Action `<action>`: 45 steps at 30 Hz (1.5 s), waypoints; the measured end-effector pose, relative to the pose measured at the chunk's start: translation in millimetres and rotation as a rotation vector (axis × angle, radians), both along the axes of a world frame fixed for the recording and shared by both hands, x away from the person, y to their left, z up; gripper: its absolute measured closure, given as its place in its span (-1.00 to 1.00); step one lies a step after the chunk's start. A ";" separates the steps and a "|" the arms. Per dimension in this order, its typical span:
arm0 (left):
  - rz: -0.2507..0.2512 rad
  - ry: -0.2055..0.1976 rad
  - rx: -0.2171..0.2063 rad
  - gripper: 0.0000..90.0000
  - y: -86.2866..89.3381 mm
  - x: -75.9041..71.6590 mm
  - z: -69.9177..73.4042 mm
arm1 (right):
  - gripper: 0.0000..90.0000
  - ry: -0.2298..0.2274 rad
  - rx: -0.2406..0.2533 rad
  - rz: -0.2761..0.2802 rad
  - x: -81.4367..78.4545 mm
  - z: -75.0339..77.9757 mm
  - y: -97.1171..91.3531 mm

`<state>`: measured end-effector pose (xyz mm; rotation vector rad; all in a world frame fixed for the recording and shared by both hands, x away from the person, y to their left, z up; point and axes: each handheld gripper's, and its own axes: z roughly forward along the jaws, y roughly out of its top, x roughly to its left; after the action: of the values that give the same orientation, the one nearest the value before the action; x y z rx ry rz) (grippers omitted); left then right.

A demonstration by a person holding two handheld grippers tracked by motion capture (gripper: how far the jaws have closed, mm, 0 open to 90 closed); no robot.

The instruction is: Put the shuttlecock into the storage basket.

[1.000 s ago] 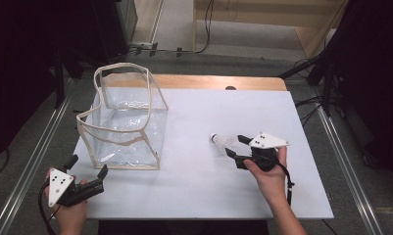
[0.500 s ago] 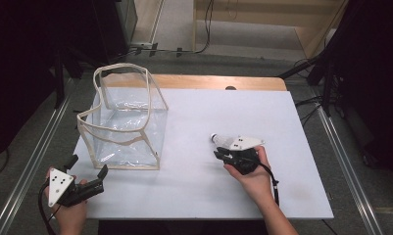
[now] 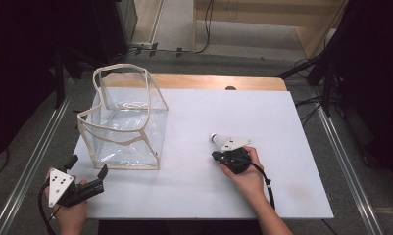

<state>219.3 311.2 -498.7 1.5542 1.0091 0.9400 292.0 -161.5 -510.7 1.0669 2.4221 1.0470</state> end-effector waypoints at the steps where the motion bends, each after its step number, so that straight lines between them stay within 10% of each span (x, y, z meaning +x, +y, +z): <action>1: -0.001 0.000 0.001 -0.96 0.1 -0.1 0.0 | 0.89 0.000 0.000 0.000 0.0 0.0 0.0; 45: -0.003 -0.007 -0.002 -0.96 0.1 -0.7 -0.1 | 0.95 0.041 0.043 -0.157 66.6 -1.4 -40.6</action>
<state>218.6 311.3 -498.7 1.5490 1.0025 0.9415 358.6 -202.1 -512.2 1.2811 2.3125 1.0392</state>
